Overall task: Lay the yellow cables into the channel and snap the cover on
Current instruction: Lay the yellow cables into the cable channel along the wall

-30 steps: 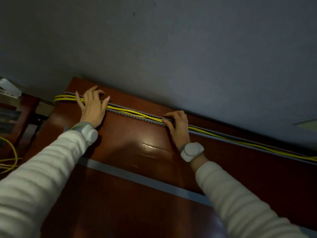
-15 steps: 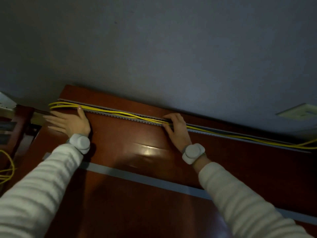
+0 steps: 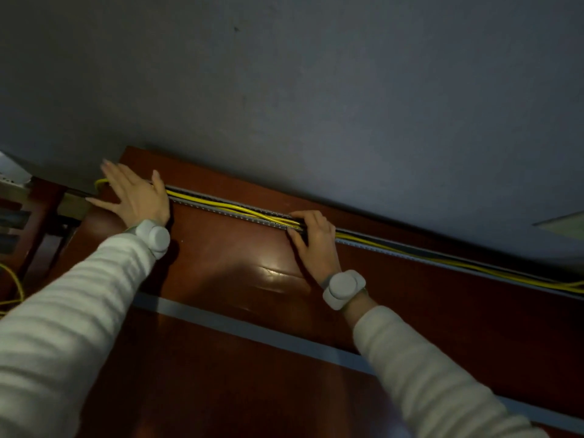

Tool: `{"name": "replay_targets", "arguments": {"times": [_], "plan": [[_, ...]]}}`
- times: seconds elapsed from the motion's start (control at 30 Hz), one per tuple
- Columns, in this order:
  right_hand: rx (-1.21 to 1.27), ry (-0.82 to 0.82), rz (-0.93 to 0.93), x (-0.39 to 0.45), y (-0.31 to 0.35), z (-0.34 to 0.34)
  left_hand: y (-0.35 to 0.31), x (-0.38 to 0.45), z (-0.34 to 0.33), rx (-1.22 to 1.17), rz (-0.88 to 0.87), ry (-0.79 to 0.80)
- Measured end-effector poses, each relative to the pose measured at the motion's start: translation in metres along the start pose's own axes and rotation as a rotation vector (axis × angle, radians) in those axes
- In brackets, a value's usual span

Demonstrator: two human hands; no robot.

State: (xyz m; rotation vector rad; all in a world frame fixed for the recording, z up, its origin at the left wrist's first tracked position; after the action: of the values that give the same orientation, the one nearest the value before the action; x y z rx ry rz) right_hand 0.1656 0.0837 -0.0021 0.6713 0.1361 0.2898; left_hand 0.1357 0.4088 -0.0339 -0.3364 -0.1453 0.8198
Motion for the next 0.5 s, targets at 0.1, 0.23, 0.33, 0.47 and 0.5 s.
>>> {"name": "replay_targets", "arguments": {"times": [0.1, 0.23, 0.33, 0.47, 0.5], "plan": [[0.022, -0.004, -0.002, -0.001, -0.001, 0.003, -0.008, 0.0, 0.0, 0.001, 0.029, 0.013], [0.038, 0.046, 0.016, 0.0, 0.002, 0.008, 0.0, 0.0, 0.002, 0.015, -0.036, 0.035], [0.062, 0.042, 0.005, -0.004, 0.0, 0.021, 0.004, 0.002, 0.006, 0.04, -0.085, 0.056], [0.069, -0.068, -0.06, -0.021, -0.027, 0.053, -0.019, -0.021, 0.014, 0.077, -0.204, 0.04], [0.057, -0.098, -0.086, -0.031, -0.039, 0.066, -0.04, -0.038, 0.013, 0.084, -0.31, 0.043]]}}
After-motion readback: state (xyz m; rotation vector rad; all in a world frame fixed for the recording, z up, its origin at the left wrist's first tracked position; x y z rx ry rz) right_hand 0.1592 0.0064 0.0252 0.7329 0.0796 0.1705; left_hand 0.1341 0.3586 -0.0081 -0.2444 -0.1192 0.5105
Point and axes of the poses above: each hand's wrist, its own x-axis towards the middle knuckle, its own z-axis out of the back of the hand, y = z × x, the point moved 2 cm from there along x, towards the middle knuckle, and after that the axes turned 8 degrees about -z, right-handed, at the moved point
